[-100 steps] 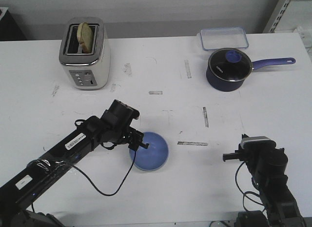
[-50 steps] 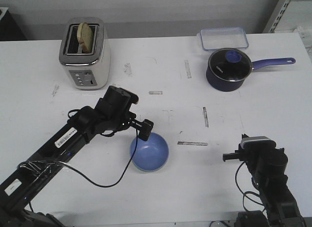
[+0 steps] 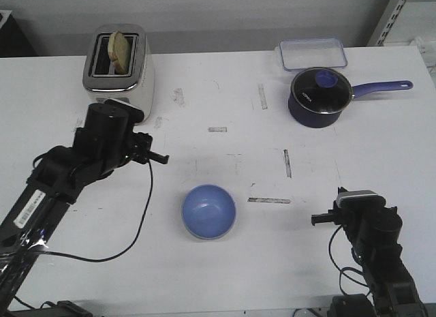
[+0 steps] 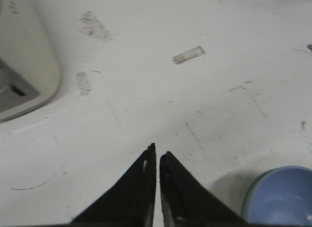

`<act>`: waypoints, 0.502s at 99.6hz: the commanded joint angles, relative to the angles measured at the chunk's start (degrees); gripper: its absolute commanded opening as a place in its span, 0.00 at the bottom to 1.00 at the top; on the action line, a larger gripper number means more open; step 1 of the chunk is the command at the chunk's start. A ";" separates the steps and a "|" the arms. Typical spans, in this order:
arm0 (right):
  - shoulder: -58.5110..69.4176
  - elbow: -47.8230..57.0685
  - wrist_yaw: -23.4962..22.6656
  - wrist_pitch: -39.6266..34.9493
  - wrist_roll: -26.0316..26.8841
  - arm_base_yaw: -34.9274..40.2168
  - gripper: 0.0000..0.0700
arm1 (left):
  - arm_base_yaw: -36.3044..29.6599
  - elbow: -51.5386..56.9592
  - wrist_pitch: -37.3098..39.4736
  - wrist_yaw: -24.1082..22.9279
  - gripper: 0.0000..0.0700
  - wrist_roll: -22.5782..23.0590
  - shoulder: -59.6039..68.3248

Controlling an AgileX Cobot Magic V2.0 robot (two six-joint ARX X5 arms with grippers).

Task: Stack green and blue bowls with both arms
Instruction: 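Open the left gripper and lift it away from the bowls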

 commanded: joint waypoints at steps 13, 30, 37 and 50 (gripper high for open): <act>0.17 0.20 0.76 1.49 0.37 -0.04 0.00 | 5.42 -7.69 4.74 -0.17 0.00 1.31 -7.72; 0.07 0.20 0.87 2.89 0.42 -0.07 0.00 | 9.84 -21.79 15.37 -0.20 0.00 1.29 -18.80; -0.04 0.20 1.18 3.23 0.48 -0.07 0.00 | 11.56 -28.33 20.04 -0.22 0.00 1.07 -23.76; -2.34 0.20 3.93 2.95 2.03 -0.31 0.00 | 14.91 -40.02 27.39 -0.22 0.00 0.90 -32.57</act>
